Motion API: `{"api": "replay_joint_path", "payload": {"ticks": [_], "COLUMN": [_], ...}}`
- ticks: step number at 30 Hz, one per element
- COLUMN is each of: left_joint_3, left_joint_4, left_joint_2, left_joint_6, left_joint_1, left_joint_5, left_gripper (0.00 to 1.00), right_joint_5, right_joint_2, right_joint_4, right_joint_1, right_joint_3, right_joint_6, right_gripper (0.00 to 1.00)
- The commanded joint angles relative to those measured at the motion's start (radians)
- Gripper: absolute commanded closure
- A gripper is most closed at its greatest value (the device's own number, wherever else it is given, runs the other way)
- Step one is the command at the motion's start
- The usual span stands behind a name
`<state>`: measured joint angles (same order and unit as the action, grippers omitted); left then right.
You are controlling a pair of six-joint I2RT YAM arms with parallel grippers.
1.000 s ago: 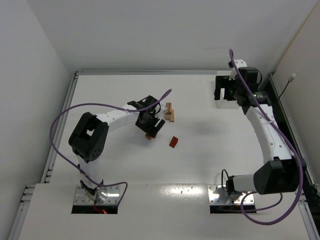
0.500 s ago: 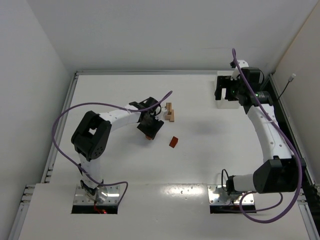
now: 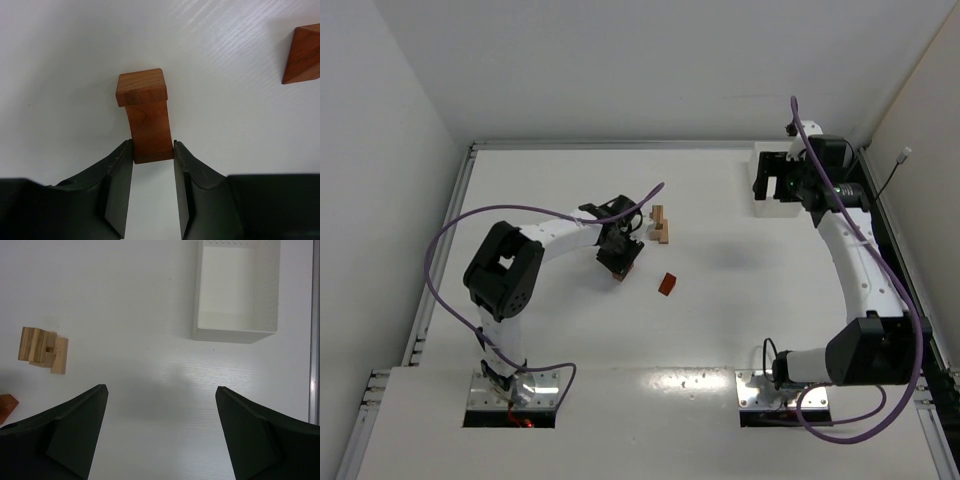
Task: Build the wood block tower
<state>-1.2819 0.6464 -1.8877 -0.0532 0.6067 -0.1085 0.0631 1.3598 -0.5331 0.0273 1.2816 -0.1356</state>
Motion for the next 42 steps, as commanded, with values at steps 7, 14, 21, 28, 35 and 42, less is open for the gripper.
{"api": "replay_joint_path", "payload": {"ticks": [7,14,21,28,35,42], "left_joint_3": [-0.030,-0.112,-0.088,-0.132,-0.276,-0.313], "left_joint_4": [-0.004,-0.016,-0.273,-0.170,-0.044,0.027], "left_joint_2": [-0.019,-0.036,-0.056,-0.056,-0.065,-0.065], "left_joint_6": [0.010,-0.025,-0.279,-0.260,-0.188,-0.114], "left_joint_1": [-0.074,-0.251,-0.357,-0.366,-0.442,-0.507], "left_joint_5": [-0.220,-0.719,-1.253,-1.453,-1.508,-1.508], "left_gripper": [0.97,1.00,1.00,1.00,1.00,1.00], "right_joint_5": [0.203,0.605,0.860,0.880,0.868,0.847], "right_joint_2": [-0.004,0.041,0.094,0.176,0.239,0.285], "right_joint_4": [0.030,0.137,0.422,0.582,0.702,0.740], "right_joint_1": [0.028,0.071,0.040,-0.102,-0.277,-0.360], "right_joint_3": [-0.036,-0.106,-0.234,-0.222,-0.154,-0.102], "right_joint_6": [-0.013,-0.128,-0.363,-0.554,-0.665,-0.702], "right_gripper": [0.13,0.13,0.13,0.13,0.19,0.21]}}
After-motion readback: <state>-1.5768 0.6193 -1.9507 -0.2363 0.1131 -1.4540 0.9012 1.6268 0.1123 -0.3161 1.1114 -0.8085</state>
